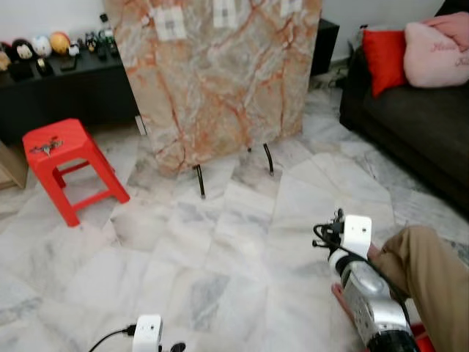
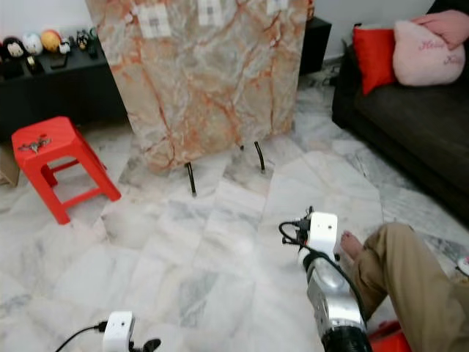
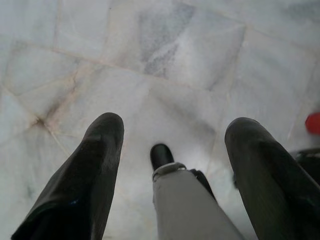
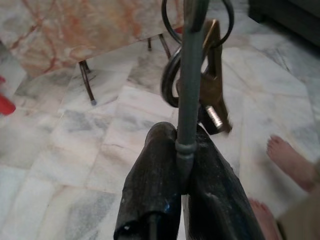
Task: Hang keys on a hook
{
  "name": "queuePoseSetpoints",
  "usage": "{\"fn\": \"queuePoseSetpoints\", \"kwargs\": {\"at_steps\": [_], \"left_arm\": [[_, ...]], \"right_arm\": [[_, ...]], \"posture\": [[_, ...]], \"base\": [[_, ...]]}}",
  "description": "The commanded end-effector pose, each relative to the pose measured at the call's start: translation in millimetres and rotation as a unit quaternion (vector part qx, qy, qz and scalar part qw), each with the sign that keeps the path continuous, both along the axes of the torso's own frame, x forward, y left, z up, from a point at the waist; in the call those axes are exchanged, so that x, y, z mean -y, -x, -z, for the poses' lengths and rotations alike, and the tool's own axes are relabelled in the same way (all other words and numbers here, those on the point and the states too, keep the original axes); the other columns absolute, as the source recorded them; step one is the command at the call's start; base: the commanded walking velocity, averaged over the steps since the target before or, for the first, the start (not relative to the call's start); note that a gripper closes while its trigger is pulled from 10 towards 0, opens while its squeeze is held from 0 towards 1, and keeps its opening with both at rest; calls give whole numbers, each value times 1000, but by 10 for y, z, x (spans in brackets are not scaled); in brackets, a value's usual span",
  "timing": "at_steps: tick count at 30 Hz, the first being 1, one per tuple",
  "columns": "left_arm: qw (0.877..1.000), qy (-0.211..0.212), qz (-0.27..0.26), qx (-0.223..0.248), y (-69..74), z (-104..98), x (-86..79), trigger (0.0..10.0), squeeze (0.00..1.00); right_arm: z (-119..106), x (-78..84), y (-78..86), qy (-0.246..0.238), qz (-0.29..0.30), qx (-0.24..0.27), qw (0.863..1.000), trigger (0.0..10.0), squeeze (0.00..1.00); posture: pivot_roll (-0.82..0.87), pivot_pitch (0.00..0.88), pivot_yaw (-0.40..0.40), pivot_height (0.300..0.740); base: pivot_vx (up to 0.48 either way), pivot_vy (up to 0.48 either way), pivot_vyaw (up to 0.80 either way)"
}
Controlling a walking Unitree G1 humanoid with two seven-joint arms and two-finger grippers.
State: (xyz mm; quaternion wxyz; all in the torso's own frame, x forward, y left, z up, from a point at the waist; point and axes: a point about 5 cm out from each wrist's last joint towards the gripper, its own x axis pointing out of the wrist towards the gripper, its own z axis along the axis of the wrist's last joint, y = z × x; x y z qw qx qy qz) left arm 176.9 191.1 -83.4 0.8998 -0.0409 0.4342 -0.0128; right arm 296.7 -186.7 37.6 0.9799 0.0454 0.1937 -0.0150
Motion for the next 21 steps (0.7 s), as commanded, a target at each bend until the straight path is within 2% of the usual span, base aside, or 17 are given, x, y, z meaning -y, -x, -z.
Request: {"fn": "queuePoseSetpoints", "kwargs": {"at_steps": [1, 3, 9, 21], "left_arm": [[1000, 1, -8, -23, 100, 51, -8, 10000, 0], [1000, 2, -7, -25, 91, 51, 4, 10000, 0], [1000, 9, -7, -25, 56, 41, 29, 10000, 0], [1000, 17, -7, -25, 52, 39, 27, 10000, 0]], "right_arm": [[-93, -60, -56, -3, -12, 22, 1000, 10000, 0], [-118, -89, -72, -8, -13, 25, 1000, 10000, 0], [-173, -139, -96, -17, -22, 33, 999, 10000, 0], [-258, -117, -139, -13, -22, 42, 999, 10000, 0]], "posture": [[-196, 33, 4, 727], [-196, 39, 0, 727], [-198, 56, -12, 727], [-204, 61, -11, 727]], "base": [[356, 0, 788], [356, 0, 694], [358, 0, 0], [362, 0, 0]]}}
